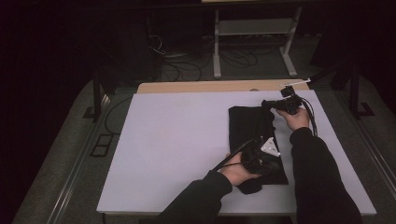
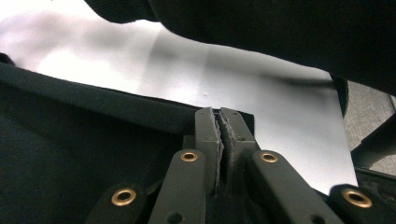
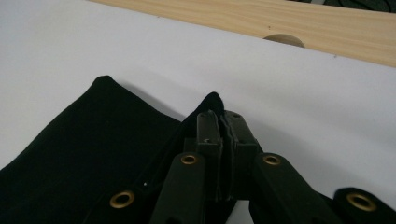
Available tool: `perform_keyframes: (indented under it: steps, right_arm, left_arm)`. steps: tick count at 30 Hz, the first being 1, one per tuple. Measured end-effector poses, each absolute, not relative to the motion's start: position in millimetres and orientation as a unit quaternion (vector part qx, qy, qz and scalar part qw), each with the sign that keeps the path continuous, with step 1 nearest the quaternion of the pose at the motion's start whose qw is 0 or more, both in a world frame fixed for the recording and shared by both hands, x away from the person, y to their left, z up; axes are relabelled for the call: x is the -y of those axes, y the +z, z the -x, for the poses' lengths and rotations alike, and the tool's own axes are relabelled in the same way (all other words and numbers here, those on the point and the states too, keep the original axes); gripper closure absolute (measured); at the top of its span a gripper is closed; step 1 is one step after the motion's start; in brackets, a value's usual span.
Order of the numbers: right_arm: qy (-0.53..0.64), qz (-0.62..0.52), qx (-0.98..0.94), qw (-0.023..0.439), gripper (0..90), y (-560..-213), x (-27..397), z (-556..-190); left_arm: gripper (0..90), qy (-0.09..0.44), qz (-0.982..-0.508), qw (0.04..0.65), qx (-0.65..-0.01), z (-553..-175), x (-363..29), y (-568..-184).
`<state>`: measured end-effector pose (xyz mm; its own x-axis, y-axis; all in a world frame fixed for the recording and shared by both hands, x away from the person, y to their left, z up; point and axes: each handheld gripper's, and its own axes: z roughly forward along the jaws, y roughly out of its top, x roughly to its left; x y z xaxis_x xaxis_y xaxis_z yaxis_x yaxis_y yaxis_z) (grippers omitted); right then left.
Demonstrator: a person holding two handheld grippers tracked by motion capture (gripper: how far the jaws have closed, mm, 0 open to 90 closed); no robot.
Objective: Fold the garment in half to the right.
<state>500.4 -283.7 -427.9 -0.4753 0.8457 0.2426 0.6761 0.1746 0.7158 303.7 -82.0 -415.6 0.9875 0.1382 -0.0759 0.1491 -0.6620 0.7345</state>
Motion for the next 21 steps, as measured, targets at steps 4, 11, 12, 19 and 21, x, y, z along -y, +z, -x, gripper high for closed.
perform_keyframes:
  steps: [4, 11, 12, 19, 21]
  right_arm:
    - [0.400, -0.507, -0.756, 0.103, 84.7, -434, 286, -499]
    - [0.403, -0.511, -0.752, 0.101, 84.6, -438, 290, -498]
    - [0.404, -0.511, -0.752, 0.101, 84.6, -438, 291, -498]
    - [0.405, -0.517, -0.747, 0.101, 80.2, -434, 295, -495]
    - [0.399, -0.529, -0.742, 0.109, 75.1, -432, 300, -493]
  left_arm:
    - [85.6, -0.008, -0.914, 0.399, -0.077, -304, 87, -417]
    - [85.6, -0.008, -0.919, 0.387, -0.074, -303, 95, -417]
    - [85.5, -0.008, -0.919, 0.387, -0.074, -303, 96, -417]
    - [85.4, -0.013, -0.924, 0.375, -0.070, -301, 107, -418]
    - [84.9, -0.014, -0.925, 0.373, -0.068, -300, 110, -418]
